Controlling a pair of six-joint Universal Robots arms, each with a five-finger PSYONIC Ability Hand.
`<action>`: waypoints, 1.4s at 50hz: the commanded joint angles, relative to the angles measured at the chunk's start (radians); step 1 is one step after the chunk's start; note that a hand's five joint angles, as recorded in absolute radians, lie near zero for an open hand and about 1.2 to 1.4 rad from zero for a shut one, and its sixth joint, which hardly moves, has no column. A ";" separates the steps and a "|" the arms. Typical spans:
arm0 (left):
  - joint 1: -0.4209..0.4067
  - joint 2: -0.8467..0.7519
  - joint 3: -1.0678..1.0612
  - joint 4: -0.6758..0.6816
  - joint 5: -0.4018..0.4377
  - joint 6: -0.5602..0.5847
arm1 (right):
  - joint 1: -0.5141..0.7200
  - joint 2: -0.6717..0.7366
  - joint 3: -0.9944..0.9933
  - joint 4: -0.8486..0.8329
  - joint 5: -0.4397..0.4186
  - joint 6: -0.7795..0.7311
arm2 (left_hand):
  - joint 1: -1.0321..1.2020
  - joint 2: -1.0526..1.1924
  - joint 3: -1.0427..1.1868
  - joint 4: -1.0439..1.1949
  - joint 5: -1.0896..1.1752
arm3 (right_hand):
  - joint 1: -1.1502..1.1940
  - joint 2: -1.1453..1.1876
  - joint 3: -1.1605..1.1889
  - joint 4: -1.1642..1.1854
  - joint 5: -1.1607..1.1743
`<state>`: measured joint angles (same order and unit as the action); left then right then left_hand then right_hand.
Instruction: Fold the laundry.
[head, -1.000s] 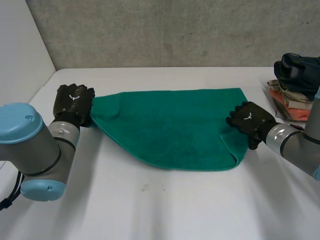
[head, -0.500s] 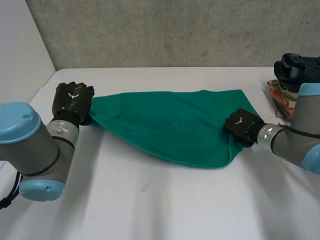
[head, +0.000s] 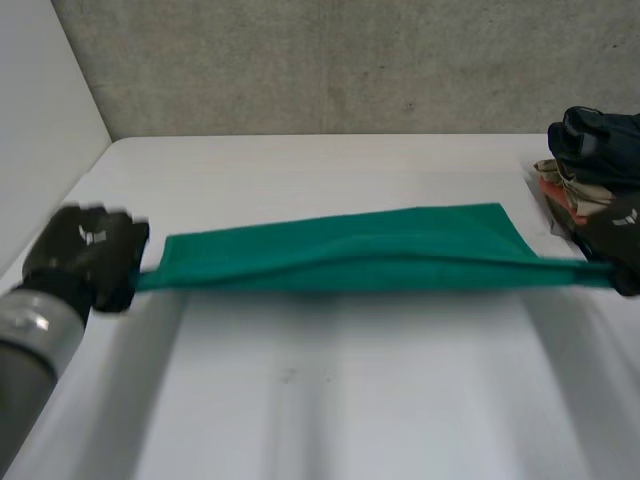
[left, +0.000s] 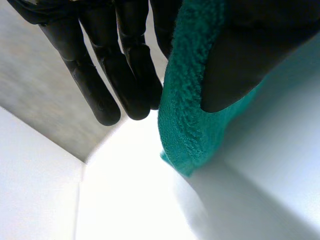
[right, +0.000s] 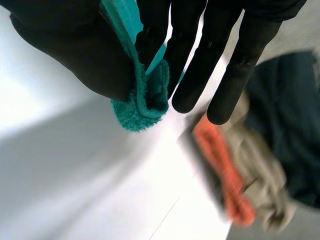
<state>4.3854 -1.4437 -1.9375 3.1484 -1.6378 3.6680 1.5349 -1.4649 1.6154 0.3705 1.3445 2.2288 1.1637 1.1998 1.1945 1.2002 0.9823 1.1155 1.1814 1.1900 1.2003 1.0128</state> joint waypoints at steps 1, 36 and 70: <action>0.000 0.051 -0.098 -0.100 0.072 0.121 | -0.036 -0.028 0.073 0.159 -0.007 -0.101 | 0.233 0.196 0.202 0.196 0.239 | 0.281 0.215 0.206 0.196 0.209; -0.055 -0.807 0.620 0.252 -0.206 0.053 | 0.205 0.707 -0.422 -0.702 0.150 -0.049 | 0.032 -0.004 0.002 -0.004 0.039 | 0.017 -0.049 -0.057 -0.067 -0.055; -0.135 -0.488 0.258 0.321 -0.171 -0.045 | 0.027 0.393 -0.034 -0.381 -0.044 0.258 | -0.989 -1.025 -1.020 -1.026 -0.982 | -0.810 -0.876 -0.885 -0.895 -0.882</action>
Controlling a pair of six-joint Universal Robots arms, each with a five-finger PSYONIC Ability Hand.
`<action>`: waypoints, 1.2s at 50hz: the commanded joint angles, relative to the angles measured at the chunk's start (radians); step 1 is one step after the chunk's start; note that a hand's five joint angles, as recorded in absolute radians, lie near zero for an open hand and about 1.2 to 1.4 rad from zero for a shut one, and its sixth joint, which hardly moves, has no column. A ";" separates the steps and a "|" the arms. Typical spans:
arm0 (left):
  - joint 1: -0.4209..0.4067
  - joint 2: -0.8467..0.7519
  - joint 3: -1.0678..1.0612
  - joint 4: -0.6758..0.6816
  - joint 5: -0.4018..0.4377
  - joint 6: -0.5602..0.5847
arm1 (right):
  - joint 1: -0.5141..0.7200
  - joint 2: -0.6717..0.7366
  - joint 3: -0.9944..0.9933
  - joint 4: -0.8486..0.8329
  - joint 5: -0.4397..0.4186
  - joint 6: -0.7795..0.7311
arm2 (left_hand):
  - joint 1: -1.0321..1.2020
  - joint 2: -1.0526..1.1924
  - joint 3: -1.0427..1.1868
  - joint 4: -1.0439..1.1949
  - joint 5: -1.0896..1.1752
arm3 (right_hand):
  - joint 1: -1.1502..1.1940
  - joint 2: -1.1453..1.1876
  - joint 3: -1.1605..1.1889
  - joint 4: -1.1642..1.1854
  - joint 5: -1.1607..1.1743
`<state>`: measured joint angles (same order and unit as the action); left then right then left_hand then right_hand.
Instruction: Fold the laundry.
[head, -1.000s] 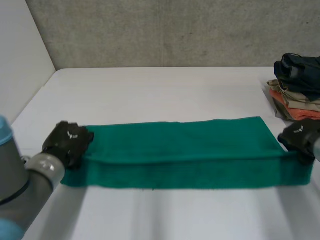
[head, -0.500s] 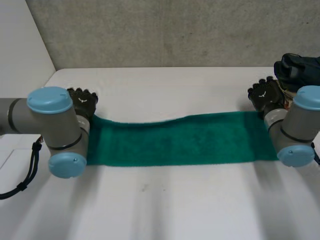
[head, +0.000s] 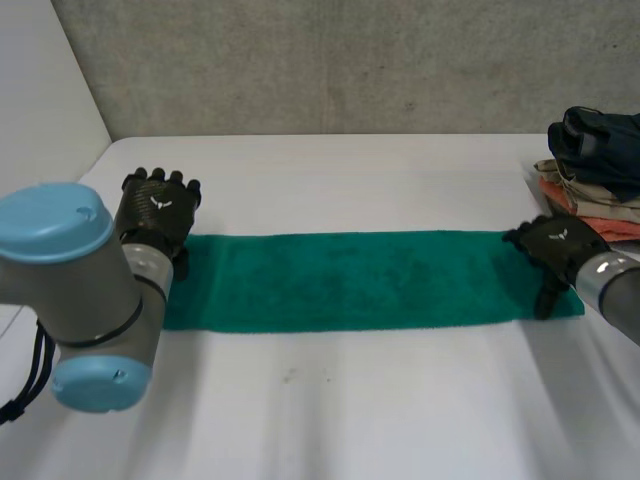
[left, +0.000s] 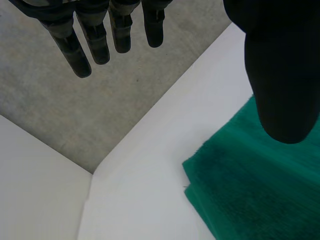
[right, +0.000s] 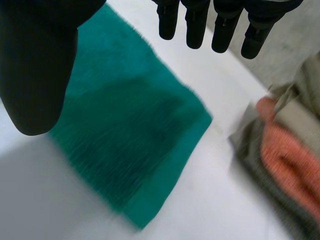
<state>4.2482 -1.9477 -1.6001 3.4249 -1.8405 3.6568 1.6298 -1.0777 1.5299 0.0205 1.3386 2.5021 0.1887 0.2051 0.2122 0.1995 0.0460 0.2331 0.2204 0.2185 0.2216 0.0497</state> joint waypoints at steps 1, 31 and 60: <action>0.002 0.013 -0.081 0.047 0.033 -0.034 | -0.074 0.015 0.052 -0.046 -0.036 -0.017 | -0.014 -0.031 -0.038 -0.025 -0.046 | 0.089 0.102 0.104 0.101 0.098; 0.012 0.151 -0.161 0.048 0.037 -0.038 | 0.100 -0.103 0.075 -0.436 0.107 -0.269 | -0.013 -0.030 -0.037 -0.024 -0.045 | 1.163 1.176 1.178 1.175 1.172; -0.083 0.142 -0.115 0.137 0.098 -0.044 | 0.566 -0.045 0.116 -0.446 -0.032 0.041 | -0.008 -0.024 -0.031 -0.018 -0.039 | -0.059 -0.046 -0.044 -0.047 -0.050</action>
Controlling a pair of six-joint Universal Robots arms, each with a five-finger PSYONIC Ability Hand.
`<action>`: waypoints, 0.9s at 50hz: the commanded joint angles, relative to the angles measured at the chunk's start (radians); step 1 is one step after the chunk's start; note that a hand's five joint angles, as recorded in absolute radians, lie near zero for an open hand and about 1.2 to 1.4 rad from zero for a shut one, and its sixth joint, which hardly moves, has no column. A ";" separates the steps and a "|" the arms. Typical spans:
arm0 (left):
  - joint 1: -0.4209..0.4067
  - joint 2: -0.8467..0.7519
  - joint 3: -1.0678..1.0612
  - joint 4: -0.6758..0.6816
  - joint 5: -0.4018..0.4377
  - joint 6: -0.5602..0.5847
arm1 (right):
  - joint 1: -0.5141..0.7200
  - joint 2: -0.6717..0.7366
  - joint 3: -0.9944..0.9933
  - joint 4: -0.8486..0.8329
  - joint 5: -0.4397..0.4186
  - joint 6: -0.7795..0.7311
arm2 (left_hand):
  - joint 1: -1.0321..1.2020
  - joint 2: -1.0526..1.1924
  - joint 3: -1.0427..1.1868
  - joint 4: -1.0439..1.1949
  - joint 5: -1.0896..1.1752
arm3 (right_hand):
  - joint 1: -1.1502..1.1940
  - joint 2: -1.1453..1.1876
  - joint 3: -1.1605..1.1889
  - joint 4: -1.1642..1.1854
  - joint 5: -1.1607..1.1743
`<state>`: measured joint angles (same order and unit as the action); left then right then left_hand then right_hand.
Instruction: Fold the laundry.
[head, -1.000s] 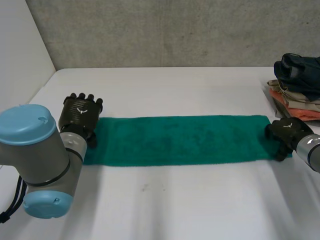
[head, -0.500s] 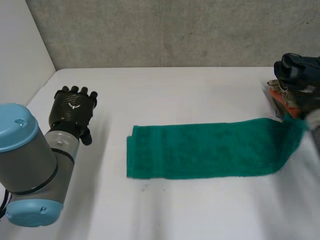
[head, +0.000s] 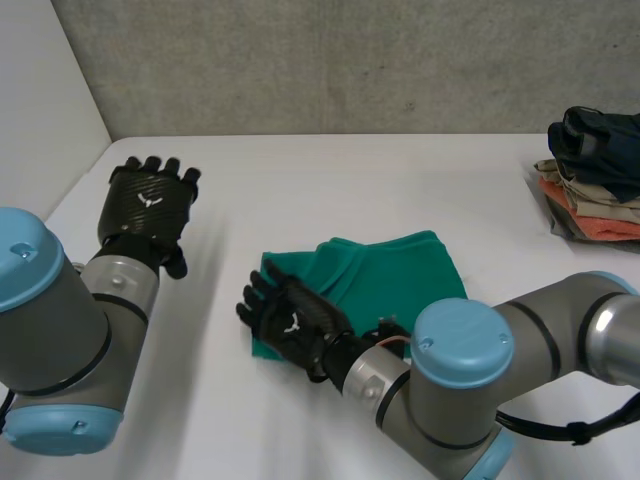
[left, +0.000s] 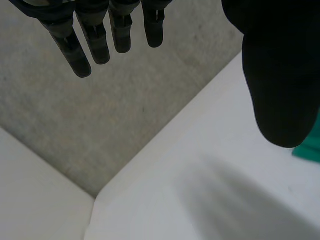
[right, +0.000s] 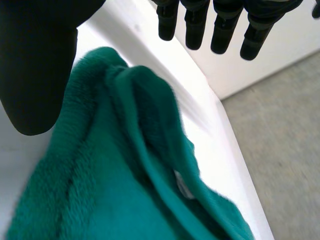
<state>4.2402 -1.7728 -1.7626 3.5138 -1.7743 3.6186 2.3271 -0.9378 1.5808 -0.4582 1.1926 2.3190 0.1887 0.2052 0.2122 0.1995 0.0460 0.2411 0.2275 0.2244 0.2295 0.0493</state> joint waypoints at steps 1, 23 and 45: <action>-0.103 -0.049 0.066 0.057 0.045 -0.017 | -0.164 -0.208 0.074 0.045 0.126 0.265 | -0.008 -0.024 -0.031 -0.018 -0.039 | -0.067 -0.053 -0.050 -0.055 -0.049; -0.318 -0.485 0.408 -0.050 0.161 -0.078 | -0.327 -0.282 0.219 0.245 0.180 0.356 | 0.010 -0.006 -0.013 -0.001 -0.022 | -0.059 -0.046 -0.043 -0.048 -0.042; -0.171 -0.426 0.333 -0.148 -0.171 -0.047 | -0.333 -0.207 0.216 0.208 0.417 0.105 | 0.028 0.011 0.004 0.017 -0.004 | 0.679 0.693 0.696 0.691 0.697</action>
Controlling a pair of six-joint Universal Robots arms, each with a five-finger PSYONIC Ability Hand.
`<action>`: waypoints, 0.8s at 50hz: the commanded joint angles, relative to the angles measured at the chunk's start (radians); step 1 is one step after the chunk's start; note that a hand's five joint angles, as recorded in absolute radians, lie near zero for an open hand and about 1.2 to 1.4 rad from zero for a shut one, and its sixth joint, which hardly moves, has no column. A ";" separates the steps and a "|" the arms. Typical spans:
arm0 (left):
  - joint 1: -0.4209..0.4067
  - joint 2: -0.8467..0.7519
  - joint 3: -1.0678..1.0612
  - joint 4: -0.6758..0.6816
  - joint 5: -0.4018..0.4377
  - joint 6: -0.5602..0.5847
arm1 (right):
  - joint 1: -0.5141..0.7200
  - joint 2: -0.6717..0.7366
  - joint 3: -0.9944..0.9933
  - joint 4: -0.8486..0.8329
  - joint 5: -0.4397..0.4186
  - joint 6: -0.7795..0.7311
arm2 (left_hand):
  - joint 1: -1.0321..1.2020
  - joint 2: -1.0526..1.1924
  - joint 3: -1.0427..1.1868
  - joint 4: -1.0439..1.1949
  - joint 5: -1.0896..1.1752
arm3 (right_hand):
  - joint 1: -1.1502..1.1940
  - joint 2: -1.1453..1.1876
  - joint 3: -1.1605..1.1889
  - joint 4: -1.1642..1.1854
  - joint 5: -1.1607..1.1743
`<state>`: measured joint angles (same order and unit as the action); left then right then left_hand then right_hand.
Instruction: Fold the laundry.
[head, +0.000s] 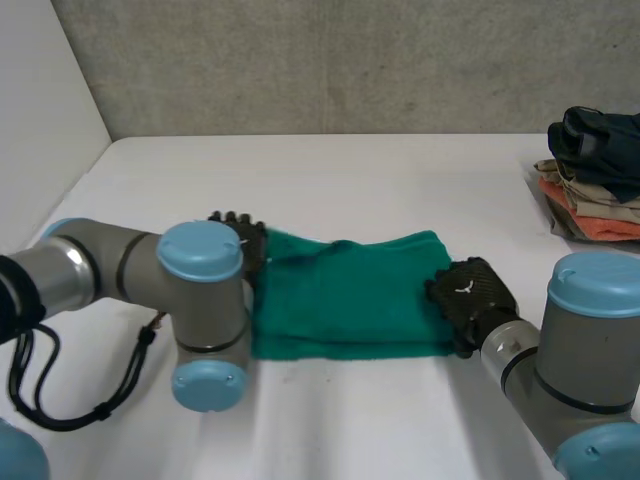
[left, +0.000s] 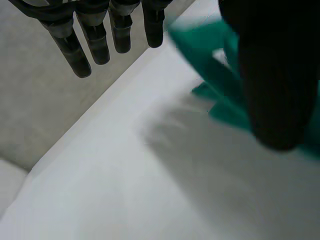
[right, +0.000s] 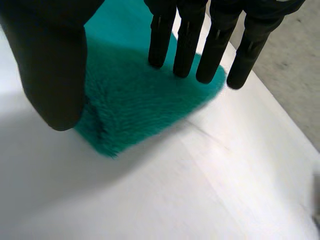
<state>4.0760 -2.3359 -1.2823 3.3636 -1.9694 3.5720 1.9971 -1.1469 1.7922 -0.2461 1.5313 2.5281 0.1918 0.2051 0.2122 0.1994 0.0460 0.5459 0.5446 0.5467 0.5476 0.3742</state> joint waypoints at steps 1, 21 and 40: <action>-0.012 0.157 -0.166 0.002 0.030 -0.002 | -0.003 0.003 0.006 -0.007 0.084 -0.123 | 0.022 0.008 0.001 0.014 -0.007 | 0.492 0.493 0.491 0.490 0.489; -0.036 0.573 -0.397 0.010 0.063 -0.045 | 0.265 0.003 -0.137 -0.269 -0.143 -0.396 | 0.016 0.003 -0.005 0.008 -0.013 | 0.850 0.852 0.850 0.849 0.847; 0.058 0.507 -0.358 0.069 0.170 -0.151 | 0.169 -0.054 -0.185 -0.182 -0.241 0.381 | 0.028 0.014 0.007 0.020 -0.001 | -0.371 -0.370 -0.372 -0.373 -0.374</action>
<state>4.1387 -1.7867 -1.6830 3.3971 -1.8483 3.4587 2.2874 -1.0918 1.6184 -0.4872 1.2653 2.6133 0.1894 0.2051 0.2122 0.1996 0.0460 0.2422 0.2259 0.2220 0.2265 0.0454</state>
